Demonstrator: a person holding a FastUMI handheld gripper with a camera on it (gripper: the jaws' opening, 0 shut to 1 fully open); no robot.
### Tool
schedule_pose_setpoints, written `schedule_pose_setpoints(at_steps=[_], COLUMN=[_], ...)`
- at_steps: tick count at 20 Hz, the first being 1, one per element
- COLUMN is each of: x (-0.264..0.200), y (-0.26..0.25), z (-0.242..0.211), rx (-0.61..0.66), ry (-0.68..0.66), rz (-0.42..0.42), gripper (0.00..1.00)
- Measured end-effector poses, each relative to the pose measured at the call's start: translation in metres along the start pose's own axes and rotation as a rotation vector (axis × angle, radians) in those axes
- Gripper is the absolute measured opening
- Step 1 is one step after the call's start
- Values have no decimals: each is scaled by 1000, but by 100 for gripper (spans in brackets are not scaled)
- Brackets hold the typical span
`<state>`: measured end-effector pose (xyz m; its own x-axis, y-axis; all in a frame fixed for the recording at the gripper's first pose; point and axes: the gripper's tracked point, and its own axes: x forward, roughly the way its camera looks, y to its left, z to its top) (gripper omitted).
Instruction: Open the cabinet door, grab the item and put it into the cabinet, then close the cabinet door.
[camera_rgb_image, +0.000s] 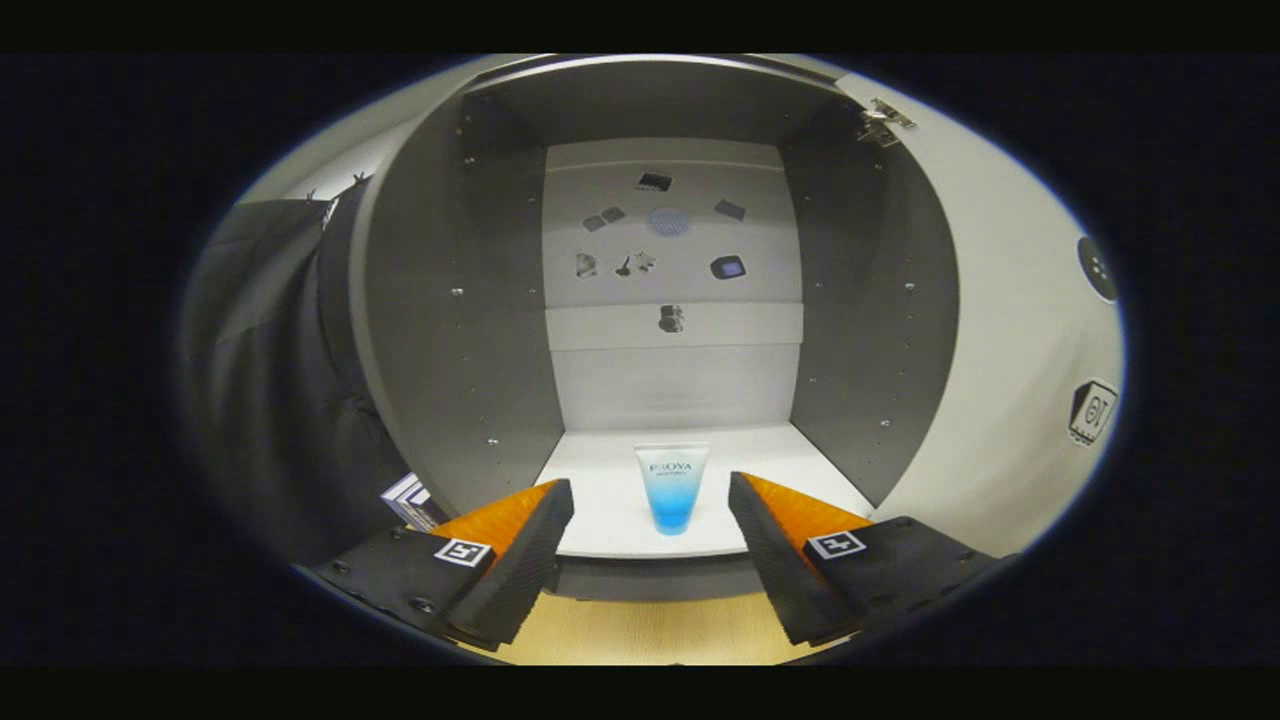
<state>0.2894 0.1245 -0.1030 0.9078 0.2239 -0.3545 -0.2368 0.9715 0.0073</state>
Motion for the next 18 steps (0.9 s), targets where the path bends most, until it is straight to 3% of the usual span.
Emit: schedule_pose_setpoints(at_steps=[13, 18], x=[-175, -233], y=[-9, -39], z=[-35, -48], rx=[30, 61], ry=[-105, -121], rz=[-87, -134], gripper=[99, 99])
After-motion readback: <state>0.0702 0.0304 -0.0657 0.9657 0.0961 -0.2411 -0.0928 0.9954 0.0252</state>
